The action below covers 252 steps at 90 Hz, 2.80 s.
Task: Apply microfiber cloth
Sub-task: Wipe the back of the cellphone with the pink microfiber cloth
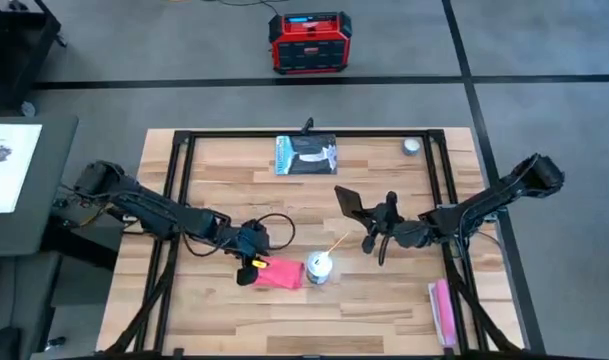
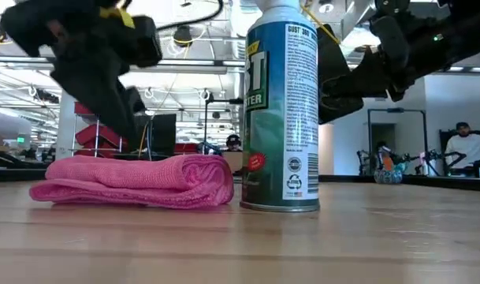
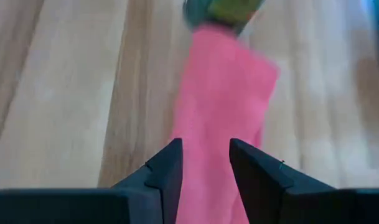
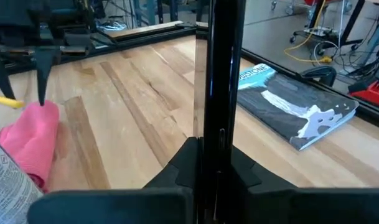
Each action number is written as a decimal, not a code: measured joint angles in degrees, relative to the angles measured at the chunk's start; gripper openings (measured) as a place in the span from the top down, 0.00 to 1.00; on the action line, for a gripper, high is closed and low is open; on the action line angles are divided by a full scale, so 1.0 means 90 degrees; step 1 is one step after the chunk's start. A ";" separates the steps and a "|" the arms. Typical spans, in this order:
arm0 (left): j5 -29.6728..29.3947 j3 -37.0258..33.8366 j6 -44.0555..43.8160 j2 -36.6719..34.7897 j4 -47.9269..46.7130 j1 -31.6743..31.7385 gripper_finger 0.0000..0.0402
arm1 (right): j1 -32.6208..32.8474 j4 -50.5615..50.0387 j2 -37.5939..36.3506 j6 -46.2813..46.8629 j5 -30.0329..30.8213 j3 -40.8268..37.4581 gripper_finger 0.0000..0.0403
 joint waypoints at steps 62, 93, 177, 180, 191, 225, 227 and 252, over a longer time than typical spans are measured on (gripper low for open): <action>-0.0587 0.0271 0.0332 0.2158 0.0420 -0.0018 0.75 | 0.0000 -0.0045 -0.0005 -0.0134 -0.0180 0.0119 0.96; -0.2332 0.0154 0.0396 0.1480 -0.0080 -0.0046 0.99 | -0.0002 -0.0026 -0.0005 -0.0133 -0.0180 0.0119 0.96; -0.4051 0.1169 0.3317 -0.1513 0.1231 0.0005 1.00 | -0.1124 0.0349 0.0012 -0.1120 -0.1306 0.0769 0.96; -0.3976 0.1199 0.3322 -0.1511 0.1317 0.0000 1.00 | -0.1198 0.0347 0.0012 -0.1164 -0.1357 0.0808 0.96; -0.3587 0.1232 0.3464 -0.1509 0.1692 0.0002 1.00 | -0.1446 0.0356 0.0012 -0.1338 -0.1565 0.0920 0.96; -0.3561 0.1237 0.3954 -0.1065 0.2147 0.0510 1.00 | -0.1613 0.0664 0.0012 -0.1249 -0.2785 0.1216 0.96; -0.3561 0.1237 0.3995 -0.1009 0.2208 0.0558 1.00 | -0.1613 0.0664 0.0012 -0.1219 -0.2861 0.1232 0.96; -0.3564 0.1242 0.4743 -0.0782 0.3129 0.0849 1.00 | -0.1568 0.0681 0.0015 -0.1008 -0.3225 0.1285 0.96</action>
